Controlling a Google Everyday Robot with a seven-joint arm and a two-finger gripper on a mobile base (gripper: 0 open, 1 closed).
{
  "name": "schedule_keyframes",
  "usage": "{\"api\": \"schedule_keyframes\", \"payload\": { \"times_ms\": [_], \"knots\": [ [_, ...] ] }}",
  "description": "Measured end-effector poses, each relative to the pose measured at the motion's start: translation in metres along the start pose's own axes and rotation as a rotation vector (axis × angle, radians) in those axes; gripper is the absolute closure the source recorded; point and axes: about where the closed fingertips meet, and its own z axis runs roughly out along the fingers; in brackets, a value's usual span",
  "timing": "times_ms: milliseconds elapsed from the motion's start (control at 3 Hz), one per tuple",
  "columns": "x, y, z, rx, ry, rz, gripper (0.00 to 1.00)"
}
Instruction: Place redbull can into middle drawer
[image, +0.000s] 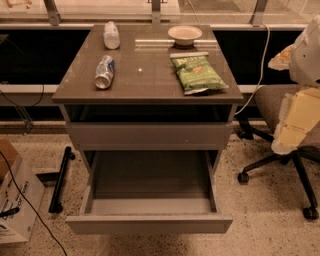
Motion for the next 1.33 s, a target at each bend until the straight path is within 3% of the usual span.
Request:
{"api": "schedule_keyframes", "payload": {
  "times_ms": [333, 667, 1000, 1333],
  "knots": [
    [-0.003, -0.001, 0.001, 0.005, -0.005, -0.002, 0.00],
    [-0.026, -0.004, 0.009, 0.025, -0.034, -0.019, 0.00],
    [-0.070, -0.009, 0.030, 0.029, -0.102, -0.067, 0.00],
    [-0.095, -0.017, 0.050, 0.010, -0.142, -0.086, 0.00]
  ]
}}
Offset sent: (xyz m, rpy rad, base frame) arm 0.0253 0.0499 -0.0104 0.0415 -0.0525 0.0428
